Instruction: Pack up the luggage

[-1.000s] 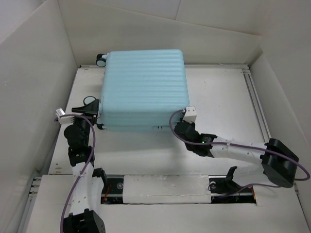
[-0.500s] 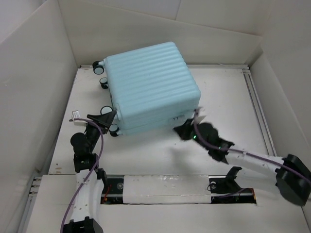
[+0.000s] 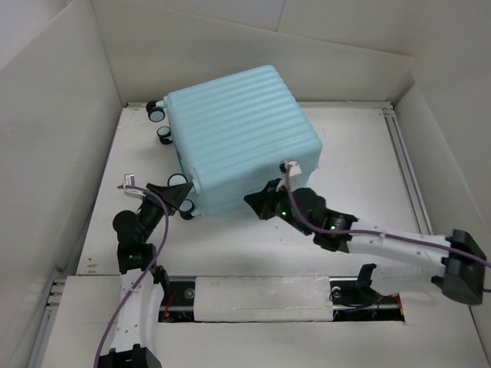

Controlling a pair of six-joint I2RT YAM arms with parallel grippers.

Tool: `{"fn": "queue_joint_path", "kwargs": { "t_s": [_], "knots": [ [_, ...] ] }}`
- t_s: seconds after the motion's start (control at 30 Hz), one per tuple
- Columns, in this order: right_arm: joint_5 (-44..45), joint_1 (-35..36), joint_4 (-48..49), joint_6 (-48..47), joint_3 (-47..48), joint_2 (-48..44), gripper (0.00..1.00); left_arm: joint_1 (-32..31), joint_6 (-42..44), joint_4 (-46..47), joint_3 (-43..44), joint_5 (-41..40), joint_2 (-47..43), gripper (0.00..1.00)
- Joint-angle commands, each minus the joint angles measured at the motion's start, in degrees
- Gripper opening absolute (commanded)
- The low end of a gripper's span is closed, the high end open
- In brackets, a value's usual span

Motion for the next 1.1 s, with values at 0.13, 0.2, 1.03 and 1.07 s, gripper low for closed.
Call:
{"fn": "queue_joint_path", "kwargs": {
  "t_s": [0.13, 0.2, 1.03, 1.07],
  "knots": [
    [-3.3, -23.3, -14.0, -5.4, -13.3, -19.9, 0.1, -1.0, 10.6, -4.6, 5.9, 2.3, 3.8, 0.0],
    [-6.6, -29.2, -14.0, -5.9, -16.8, -21.5, 0.36, -1.0, 11.3, -4.6, 7.3, 1.6, 4.4, 0.0],
    [-47.1, -60.1, 19.0, -21.7, -9.7, 8.8, 0.61, 3.3, 11.1, -7.1, 13.4, -7.0, 12.6, 0.0],
    [-48.4, -60.1, 19.1, -21.7, -9.1, 9.4, 0.61, 3.3, 11.1, -7.1, 13.9, -7.0, 11.9, 0.0]
  ]
}}
